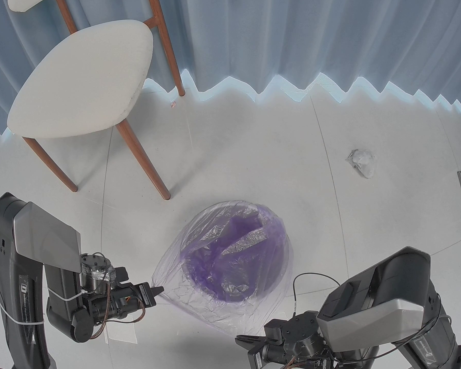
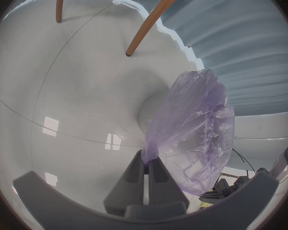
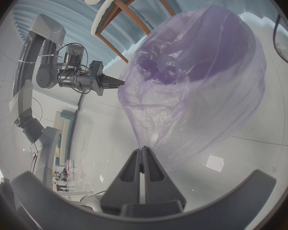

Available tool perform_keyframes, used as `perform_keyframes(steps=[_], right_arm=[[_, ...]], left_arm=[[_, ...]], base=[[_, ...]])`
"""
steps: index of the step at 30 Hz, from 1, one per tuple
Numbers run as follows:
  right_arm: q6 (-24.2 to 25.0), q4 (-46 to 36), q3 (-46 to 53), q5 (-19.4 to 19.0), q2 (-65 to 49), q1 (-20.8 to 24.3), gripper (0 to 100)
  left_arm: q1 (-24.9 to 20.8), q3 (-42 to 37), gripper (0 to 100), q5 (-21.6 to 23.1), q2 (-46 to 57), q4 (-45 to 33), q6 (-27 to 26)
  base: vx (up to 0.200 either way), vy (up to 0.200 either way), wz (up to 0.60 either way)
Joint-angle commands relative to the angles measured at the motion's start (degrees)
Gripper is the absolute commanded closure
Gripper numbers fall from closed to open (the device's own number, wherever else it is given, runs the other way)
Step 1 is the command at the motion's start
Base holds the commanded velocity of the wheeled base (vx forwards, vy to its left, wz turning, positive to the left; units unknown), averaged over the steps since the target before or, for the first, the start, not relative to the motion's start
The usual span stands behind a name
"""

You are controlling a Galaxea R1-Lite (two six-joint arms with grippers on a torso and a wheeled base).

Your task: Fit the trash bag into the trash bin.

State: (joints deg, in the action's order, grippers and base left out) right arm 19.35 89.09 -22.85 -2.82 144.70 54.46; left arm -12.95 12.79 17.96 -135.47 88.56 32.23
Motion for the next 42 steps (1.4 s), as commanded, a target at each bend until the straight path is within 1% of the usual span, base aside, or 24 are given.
perform_keyframes(steps=[1, 4, 23, 24, 26, 27, 28, 33, 34, 35, 40, 41, 42], right_arm=[[0.60, 0.74, 1.75, 0.27, -0.21, -0.40, 100], [0.96, 0.74, 3.07, 0.27, -0.39, -0.31, 100], [1.66, 0.74, 3.33, 0.09, -0.47, -0.23, 100], [1.66, 0.74, 3.33, 0.09, -0.47, -0.23, 0], [1.84, 0.82, 3.69, 0.09, -0.39, -0.23, 0], [1.92, 0.82, 3.77, 0.18, -0.47, -0.23, 0], [2.27, 0.91, 4.56, 0.18, -0.47, -0.14, 0], [3.68, 0.82, 7.02, 0.18, -2.58, 0.56, 0], [3.86, 0.91, 7.73, 0.18, -4.25, 2.23, 0], [3.94, 0.91, 7.73, 0.18, -4.69, 2.41, 0], [3.51, 0.82, 7.99, 0.18, -10.32, 3.20, 0], [3.51, 0.82, 7.99, 0.18, -10.32, 3.20, 0], [3.86, 0.82, 8.26, 0.18, -13.31, 3.29, 0]], left_arm=[[-0.06, 0.31, 100, -0.20, 0.03, 0.03, 0.02], [-0.15, 0.40, 100, -0.20, 0.03, 0.03, 0.02], [-0.15, 0.75, 100, -0.38, 0.30, 0.12, 0.20], [-0.15, 0.75, 100, -0.38, 0.30, 0.12, 0.20], [-0.06, -0.04, 100, -0.38, 0.65, 0.12, 0.11], [-0.06, -0.22, 0, -0.38, 0.74, 0.12, 0.11], [-0.15, -1.27, 0, -0.29, 1.88, 0.12, 0.02], [-0.24, -1.63, 0, -0.03, 4.43, 0.12, 0.29], [-0.24, -1.80, 0, -0.20, 5.84, 0.12, 0.20], [-0.15, -1.89, 0, -0.20, 6.27, 0.12, 0.20], [1.26, -3.03, 0, 0.06, 15.94, 0.03, 0.20], [1.26, -3.03, 0, 0.06, 15.94, 0.03, 0.20], [1.70, -4.26, 0, 0.32, 20.34, 0.03, 0.20]], base=[[0.000, 0.000, 0.00], [0.000, 0.000, 0.00], [0.000, 0.000, 0.00], [0.000, 0.000, 0.00], [0.000, 0.000, 0.00], [0.000, 0.000, 0.00], [0.000, 0.000, 0.00], [0.000, 0.000, 0.00], [0.000, 0.000, 0.00], [0.000, 0.000, 0.00], [0.000, 0.000, 0.00], [0.000, 0.000, 0.00], [0.000, 0.000, 0.00]])
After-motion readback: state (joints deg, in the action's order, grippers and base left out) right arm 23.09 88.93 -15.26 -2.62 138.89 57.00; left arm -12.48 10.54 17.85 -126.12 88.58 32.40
